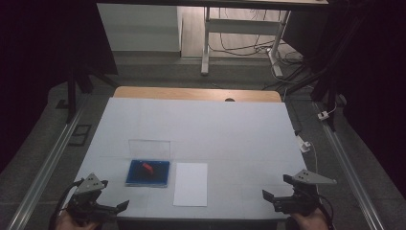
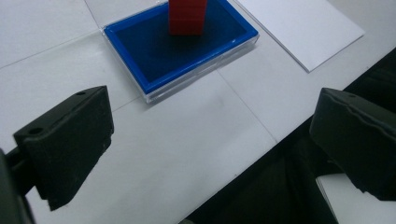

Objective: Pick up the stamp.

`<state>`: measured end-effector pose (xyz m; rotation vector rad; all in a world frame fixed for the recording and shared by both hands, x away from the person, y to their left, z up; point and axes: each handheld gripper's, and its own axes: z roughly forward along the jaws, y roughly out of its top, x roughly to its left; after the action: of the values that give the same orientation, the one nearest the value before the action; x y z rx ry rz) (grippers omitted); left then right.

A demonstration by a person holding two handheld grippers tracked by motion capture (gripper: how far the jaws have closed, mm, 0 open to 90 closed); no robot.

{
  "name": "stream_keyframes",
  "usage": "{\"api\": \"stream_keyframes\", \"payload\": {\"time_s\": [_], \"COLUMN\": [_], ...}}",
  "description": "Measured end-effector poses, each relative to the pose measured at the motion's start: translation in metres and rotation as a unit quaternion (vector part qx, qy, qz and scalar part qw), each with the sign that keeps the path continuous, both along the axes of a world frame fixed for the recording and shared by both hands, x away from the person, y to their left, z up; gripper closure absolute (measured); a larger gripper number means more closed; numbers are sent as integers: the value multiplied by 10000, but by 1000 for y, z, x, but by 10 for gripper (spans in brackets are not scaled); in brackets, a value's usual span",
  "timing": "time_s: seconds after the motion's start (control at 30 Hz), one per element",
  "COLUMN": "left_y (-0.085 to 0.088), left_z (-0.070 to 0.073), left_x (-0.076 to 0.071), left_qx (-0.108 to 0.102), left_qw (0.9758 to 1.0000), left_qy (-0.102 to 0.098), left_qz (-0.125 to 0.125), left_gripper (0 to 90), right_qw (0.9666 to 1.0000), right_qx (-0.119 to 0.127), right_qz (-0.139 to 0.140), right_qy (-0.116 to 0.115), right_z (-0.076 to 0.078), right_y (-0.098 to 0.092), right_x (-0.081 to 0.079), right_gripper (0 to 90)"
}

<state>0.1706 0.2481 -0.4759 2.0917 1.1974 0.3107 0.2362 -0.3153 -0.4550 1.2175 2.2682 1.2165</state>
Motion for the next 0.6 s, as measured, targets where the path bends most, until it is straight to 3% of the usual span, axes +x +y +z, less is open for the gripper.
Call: {"api": "stream_keyframes", "payload": {"time_s": [0.27, 0.6], "left_y": [3, 4], "left_z": [0, -1], "left_x": [0, 2], "left_qx": [-153, -137], "left_qw": [9999, 9998], "left_qy": [37, 120], "left_qz": [19, 78], "left_gripper": [4, 0], "right_qw": [9999, 9998], "right_qx": [22, -43], "right_qz": [-2, 82], "right_qy": [110, 189], "right_z": [-1, -1], "right_y": [0, 2], "right_x": [3, 4], "right_gripper": [0, 0]}}
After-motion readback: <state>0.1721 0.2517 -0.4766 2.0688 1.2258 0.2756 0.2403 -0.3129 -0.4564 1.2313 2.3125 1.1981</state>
